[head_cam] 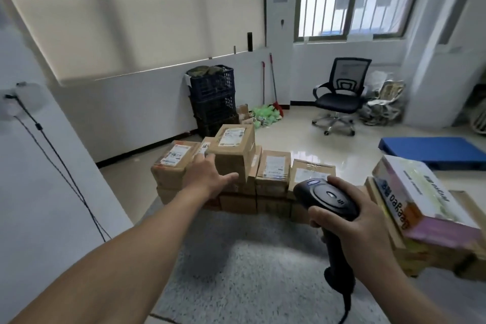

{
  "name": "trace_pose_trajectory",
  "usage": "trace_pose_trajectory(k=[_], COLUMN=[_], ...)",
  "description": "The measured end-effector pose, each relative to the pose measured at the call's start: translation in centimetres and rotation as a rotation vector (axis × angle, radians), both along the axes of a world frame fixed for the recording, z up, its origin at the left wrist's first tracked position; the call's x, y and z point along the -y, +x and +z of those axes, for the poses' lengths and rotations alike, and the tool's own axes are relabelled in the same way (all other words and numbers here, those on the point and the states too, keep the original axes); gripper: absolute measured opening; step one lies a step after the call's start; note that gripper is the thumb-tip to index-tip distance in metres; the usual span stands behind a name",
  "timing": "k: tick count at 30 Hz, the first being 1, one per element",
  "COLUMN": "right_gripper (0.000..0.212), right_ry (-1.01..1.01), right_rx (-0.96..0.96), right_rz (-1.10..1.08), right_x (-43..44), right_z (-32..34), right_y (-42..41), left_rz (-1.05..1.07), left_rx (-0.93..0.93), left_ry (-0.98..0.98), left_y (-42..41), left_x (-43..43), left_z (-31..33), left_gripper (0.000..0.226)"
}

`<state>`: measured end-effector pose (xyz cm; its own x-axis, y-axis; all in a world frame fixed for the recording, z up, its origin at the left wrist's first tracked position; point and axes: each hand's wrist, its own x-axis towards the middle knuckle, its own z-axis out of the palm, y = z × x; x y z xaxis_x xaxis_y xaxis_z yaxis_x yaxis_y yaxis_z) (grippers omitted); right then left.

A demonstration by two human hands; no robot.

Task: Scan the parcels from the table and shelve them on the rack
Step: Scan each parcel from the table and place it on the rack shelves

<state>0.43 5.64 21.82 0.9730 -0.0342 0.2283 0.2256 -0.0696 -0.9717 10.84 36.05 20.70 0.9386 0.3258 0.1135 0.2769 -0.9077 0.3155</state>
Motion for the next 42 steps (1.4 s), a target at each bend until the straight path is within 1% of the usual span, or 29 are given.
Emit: trace_pose_trajectory(k=[2, 5, 9, 12, 14, 16, 19, 24, 27, 32, 35, 38, 42], right_gripper=[0.083, 0.092, 0.092, 0.089, 0.090, 0.092, 0.095, 0.091, 0.085, 0.092, 0.084, 0.093, 0.101], right_ry=[-0.017, -0.027, -0.040, -0.052, -0.051, -0.055, -0.046, -0.034, -0.029, -0.029, -0.027, -0.013, -0.024], right_rx=[-0.015, -0.042, -0.095, -0.124, -0.136, -0.143, -0.137, -0.130, -0.119, -0.108, -0.095, -0.135, -0.170], right_rz=[-0.019, -0.040, -0.070, -0.089, -0.084, -0.069, -0.048, 0.008, 0.047, 0.086, 0.121, 0.159, 0.227], right_x=[-0.9, -2.2, -3.4, -4.0, -4.2, -4.5, -4.6, -3.8, -2.7, -1.5, -1.4, -1.9, -3.1], right_z=[-0.4, -1.0, -1.9, -2.5, -2.9, -3.3, -3.3, -2.7, -2.0, -1.7, -1.8, -3.1, -4.3], right_y=[2.0, 4.7, 7.6, 9.4, 10.3, 10.8, 11.0, 9.7, 8.4, 5.6, 3.9, 2.4, 0.6], left_rz=[0.011, 0.024, 0.070, 0.105, 0.121, 0.124, 0.129, 0.077, 0.035, 0.025, 0.035, 0.039, 0.043], left_rx=[-0.031, -0.062, -0.125, -0.209, -0.258, -0.283, -0.231, -0.100, -0.068, -0.047, -0.028, -0.060, -0.107], left_ry=[-0.031, -0.039, -0.061, -0.075, -0.091, -0.095, -0.088, -0.067, -0.051, -0.032, -0.030, -0.025, -0.005], left_y=[3.4, 8.0, 12.6, 14.9, 15.8, 16.2, 16.1, 13.1, 9.7, 2.9, -1.6, -5.9, -10.3], left_x=[-0.3, -0.3, 0.1, -0.2, -0.4, -0.3, -0.2, 0.6, 1.7, 3.2, 3.5, 3.6, 3.0], left_z=[-0.2, -0.7, -1.2, -2.1, -2.6, -2.7, -2.5, -2.0, -1.8, -2.6, -4.1, -6.0, -9.1], left_gripper=[0.110, 0.114, 0.119, 0.125, 0.125, 0.119, 0.108, 0.106, 0.107, 0.103, 0.098, 0.098, 0.100])
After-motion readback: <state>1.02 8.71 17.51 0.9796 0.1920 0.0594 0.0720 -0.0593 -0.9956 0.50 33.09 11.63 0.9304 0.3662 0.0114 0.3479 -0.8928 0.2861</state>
